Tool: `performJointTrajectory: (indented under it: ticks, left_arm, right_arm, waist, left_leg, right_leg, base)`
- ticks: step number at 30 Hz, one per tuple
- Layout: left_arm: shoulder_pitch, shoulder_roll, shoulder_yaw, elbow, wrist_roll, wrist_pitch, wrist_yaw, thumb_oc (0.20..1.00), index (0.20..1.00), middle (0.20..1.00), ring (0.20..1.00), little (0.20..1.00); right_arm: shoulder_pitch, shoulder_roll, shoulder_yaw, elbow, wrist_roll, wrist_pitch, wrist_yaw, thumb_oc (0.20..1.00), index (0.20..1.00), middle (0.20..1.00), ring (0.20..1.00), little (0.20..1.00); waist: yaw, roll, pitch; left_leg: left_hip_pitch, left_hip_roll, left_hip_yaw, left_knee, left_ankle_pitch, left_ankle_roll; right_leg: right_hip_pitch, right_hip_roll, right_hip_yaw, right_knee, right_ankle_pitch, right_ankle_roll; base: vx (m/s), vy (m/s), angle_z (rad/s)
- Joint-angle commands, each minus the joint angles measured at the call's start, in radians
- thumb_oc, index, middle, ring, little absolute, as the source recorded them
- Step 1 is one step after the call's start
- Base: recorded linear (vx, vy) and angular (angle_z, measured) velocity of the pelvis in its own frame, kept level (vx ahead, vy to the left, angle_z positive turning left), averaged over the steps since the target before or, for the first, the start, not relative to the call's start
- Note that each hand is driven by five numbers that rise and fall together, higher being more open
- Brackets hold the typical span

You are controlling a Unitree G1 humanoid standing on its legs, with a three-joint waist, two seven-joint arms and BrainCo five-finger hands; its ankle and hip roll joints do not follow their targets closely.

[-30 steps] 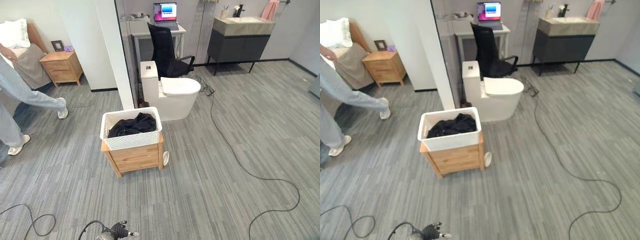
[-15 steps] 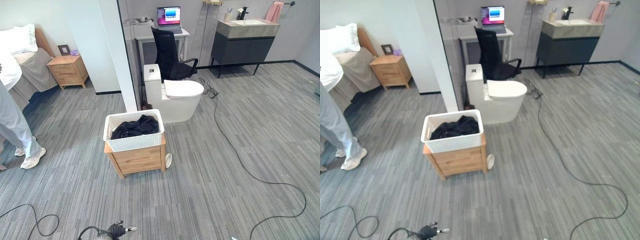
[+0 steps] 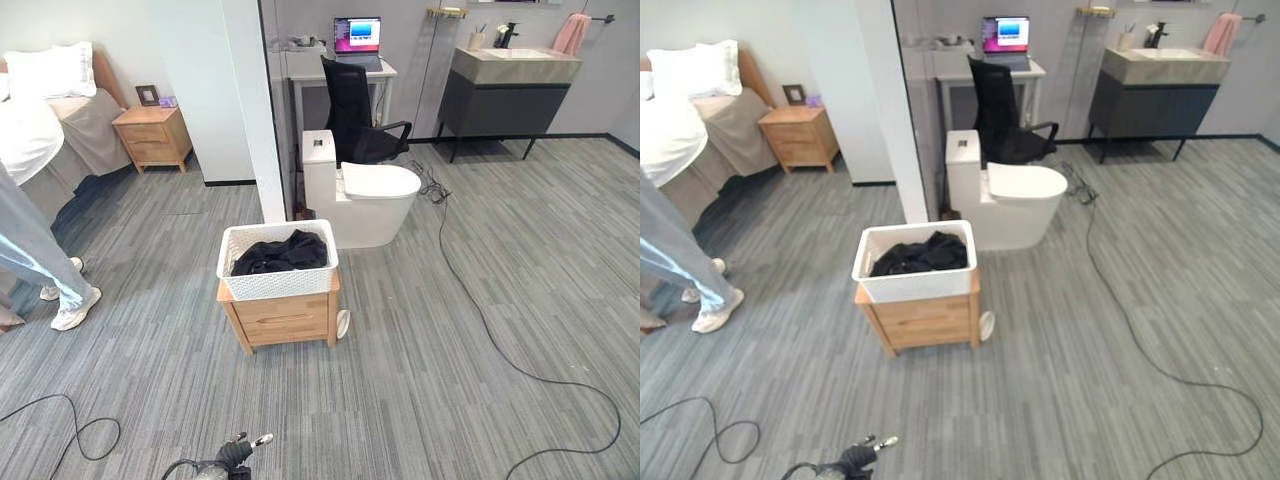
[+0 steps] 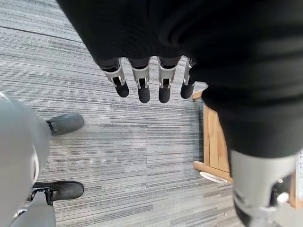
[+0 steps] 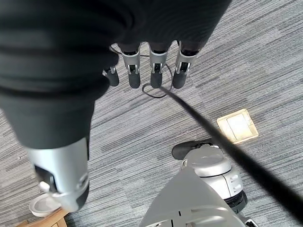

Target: Grab the laundry basket,head to the washer,open it,put in the laundry and shut it.

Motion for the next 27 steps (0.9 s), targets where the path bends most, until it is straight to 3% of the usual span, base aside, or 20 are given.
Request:
performJointTrajectory:
  ticks: [1, 4, 12, 13, 17, 20, 27]
  left_arm:
    - [-0.078, 0.002, 0.028, 0.04, 0.068, -0.003, -0.02, 1.0, 1.0, 1.0, 1.0, 1.0]
    - [-0.079, 0.002, -0.012, 0.04, 0.151, -0.004, -0.01, 1.0, 1.0, 1.0, 1.0, 1.0]
    - [-0.087, 0.014, -0.032, 0.057, 0.249, 0.017, -0.026, 1.0, 1.0, 1.0, 1.0, 1.0]
    - [-0.085, 0.018, -0.031, 0.061, 0.278, 0.024, -0.025, 1.0, 1.0, 1.0, 1.0, 1.0]
    - [-0.08, 0.021, -0.029, 0.059, 0.292, 0.027, -0.033, 1.0, 1.0, 1.0, 1.0, 1.0]
    - [-0.079, 0.024, -0.038, 0.052, 0.32, 0.033, -0.033, 1.0, 1.0, 1.0, 1.0, 1.0]
    - [-0.08, 0.025, -0.037, 0.066, 0.332, 0.031, -0.032, 1.0, 1.0, 1.0, 1.0, 1.0]
  right_arm:
    - [-0.062, 0.01, -0.004, 0.066, 0.03, 0.0, 0.0, 1.0, 1.0, 1.0, 1.0, 1.0]
    - [-0.07, 0.024, 0.044, 0.038, -0.089, -0.012, -0.04, 1.0, 1.0, 1.0, 1.0, 1.0]
    - [-0.095, 0.04, 0.111, 0.018, -0.131, 0.001, -0.008, 1.0, 1.0, 1.0, 1.0, 1.0]
    - [-0.091, 0.047, 0.16, 0.012, -0.245, -0.003, -0.028, 1.0, 1.0, 1.0, 1.0, 1.0]
    - [-0.085, 0.054, 0.185, 0.003, -0.264, 0.009, -0.002, 1.0, 1.0, 1.0, 1.0, 1.0]
    - [-0.084, 0.065, 0.265, 0.006, -0.419, 0.016, -0.014, 1.0, 1.0, 1.0, 1.0, 1.0]
    - [-0.064, 0.076, 0.222, 0.041, -0.322, 0.025, 0.027, 1.0, 1.0, 1.0, 1.0, 1.0]
  waist:
    - [-0.023, -0.034, 0.006]
    - [-0.022, -0.031, 0.007]
    - [-0.023, -0.031, 0.016]
    - [-0.018, -0.032, 0.018]
    - [-0.015, -0.034, 0.024]
    - [-0.009, -0.035, 0.033]
    - [-0.008, -0.038, 0.033]
  left_leg:
    - [0.038, -0.002, -0.011, -0.061, 0.065, -0.034]
    - [0.039, -0.001, -0.012, -0.061, 0.065, -0.033]
    - [0.041, 0.002, -0.011, -0.061, 0.068, -0.034]
    - [0.043, 0.002, -0.013, -0.061, 0.068, -0.034]
    - [0.047, 0.002, -0.017, -0.061, 0.069, -0.035]
    - [0.046, 0.003, -0.024, -0.061, 0.072, -0.036]
    - [0.05, 0.007, -0.025, -0.061, 0.073, -0.039]
  right_leg:
    - [0.093, -0.069, -0.009, -0.197, 0.173, 0.12]
    - [0.091, -0.068, -0.007, -0.193, 0.171, 0.119]
    - [0.088, -0.066, 0.003, -0.186, 0.165, 0.114]
    - [0.091, -0.064, 0.002, -0.186, 0.162, 0.112]
    - [0.095, -0.062, 0.0, -0.184, 0.157, 0.108]
    - [0.096, -0.061, -0.004, -0.182, 0.154, 0.105]
    - [0.1, -0.05, -0.005, -0.186, 0.148, 0.1]
  base:
    - [0.0, 0.0, 0.0]
    - [0.0, 0.0, 0.0]
    - [0.0, -0.003, 0.0]
    - [-0.01, -0.022, -0.05]
    - [0.0, -0.006, -0.01]
    - [0.0, 0.0, 0.0]
    - [0.01, -0.014, 0.0]
